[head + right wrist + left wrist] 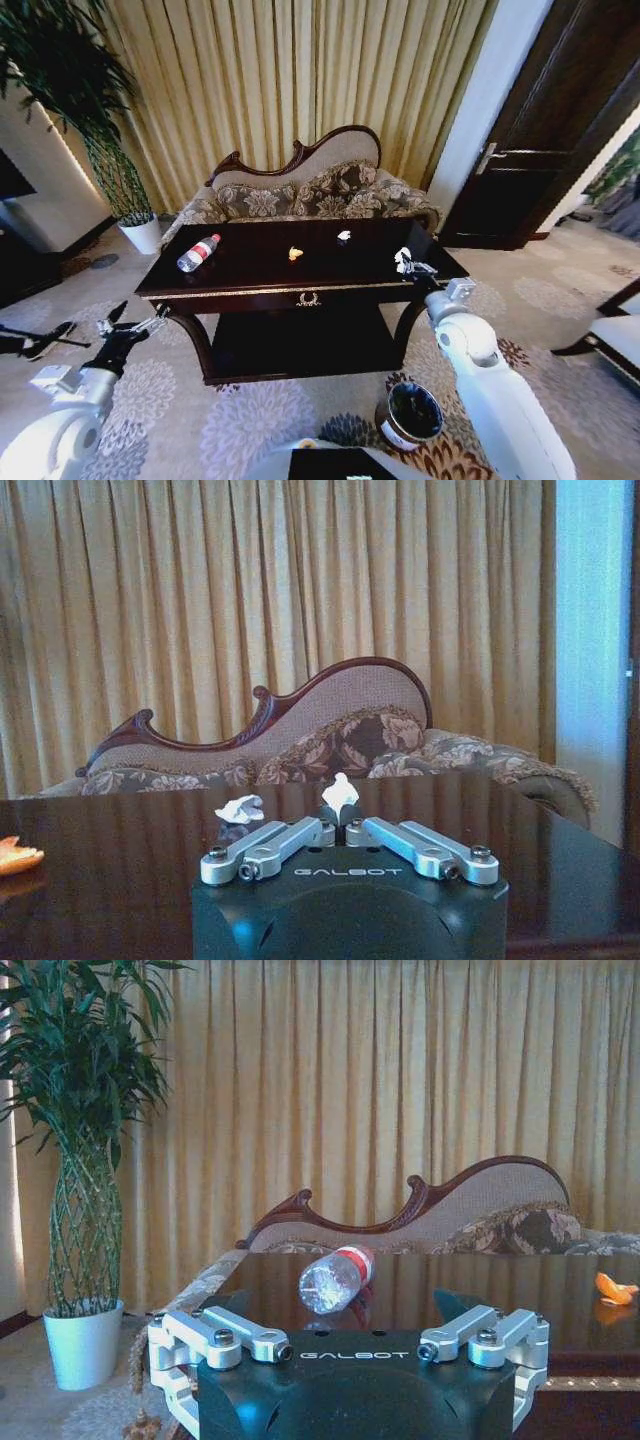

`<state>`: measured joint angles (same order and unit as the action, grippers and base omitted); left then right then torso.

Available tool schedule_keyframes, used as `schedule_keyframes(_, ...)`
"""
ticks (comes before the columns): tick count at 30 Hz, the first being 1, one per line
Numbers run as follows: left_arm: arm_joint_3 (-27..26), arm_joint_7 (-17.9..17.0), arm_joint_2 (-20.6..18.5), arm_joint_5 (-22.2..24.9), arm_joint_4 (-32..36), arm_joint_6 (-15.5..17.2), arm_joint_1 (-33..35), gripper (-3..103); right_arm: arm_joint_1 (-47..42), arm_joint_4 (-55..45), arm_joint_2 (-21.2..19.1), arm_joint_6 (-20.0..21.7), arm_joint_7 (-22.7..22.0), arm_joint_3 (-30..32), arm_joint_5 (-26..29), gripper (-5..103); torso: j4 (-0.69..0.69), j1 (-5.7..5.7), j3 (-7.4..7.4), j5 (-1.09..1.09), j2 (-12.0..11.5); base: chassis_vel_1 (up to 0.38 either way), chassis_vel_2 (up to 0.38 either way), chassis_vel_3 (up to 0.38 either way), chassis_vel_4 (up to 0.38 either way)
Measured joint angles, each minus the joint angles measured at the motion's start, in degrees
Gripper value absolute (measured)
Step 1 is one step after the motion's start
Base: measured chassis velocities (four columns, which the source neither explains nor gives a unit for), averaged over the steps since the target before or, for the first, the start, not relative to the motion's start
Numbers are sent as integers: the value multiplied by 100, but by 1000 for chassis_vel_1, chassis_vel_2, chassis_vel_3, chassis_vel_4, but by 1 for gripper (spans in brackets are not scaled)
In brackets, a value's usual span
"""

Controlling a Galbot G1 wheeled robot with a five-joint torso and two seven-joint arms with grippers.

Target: Move to the front of the table and place the trash on the table into the trash bin.

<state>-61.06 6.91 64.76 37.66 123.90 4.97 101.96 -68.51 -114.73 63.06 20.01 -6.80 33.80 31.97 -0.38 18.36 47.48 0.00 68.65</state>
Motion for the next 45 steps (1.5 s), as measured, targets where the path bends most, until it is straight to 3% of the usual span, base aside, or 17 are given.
schedule_keyframes(14, 6, 0, 6, -13, -29, 0, 15, 100, -49, 209, 165, -68, 0, -88, -234, 0, 0, 1, 1, 0, -1, 118, -122, -126, 125)
schedule_keyframes(21, 51, 21, 26, -344, -154, -260, 8, 100, -291, 824, 463, -446, 0, 29, -963, 0, 1, -1, -1, 0, 1, 113, -110, -100, 114)
schedule_keyframes(31, -12, 25, -24, -221, -222, -315, 13, 100, -506, 2275, 762, -824, 0, 322, -1603, 0, -1, 4, 2, 0, -3, 5, -6, -4, 4)
schedule_keyframes(34, -11, 25, -24, -192, -225, -315, 9, 100, -334, 2989, 869, -800, 1, 342, -2002, 0, 0, 3, 2, 1, -2, 0, 0, 0, 0)
schedule_keyframes(39, 8, 26, 29, -165, -191, -320, 29, 100, -55, 3893, 936, -340, 1, 359, -2697, 0, 0, 2, 0, 0, -1, 0, 0, 0, 0)
schedule_keyframes(45, 21, 34, 89, -148, -175, -425, 97, 100, 147, 4571, 994, -224, 1, 429, -3152, 0, 1, 2, 1, 0, -2, 0, 0, 0, 0)
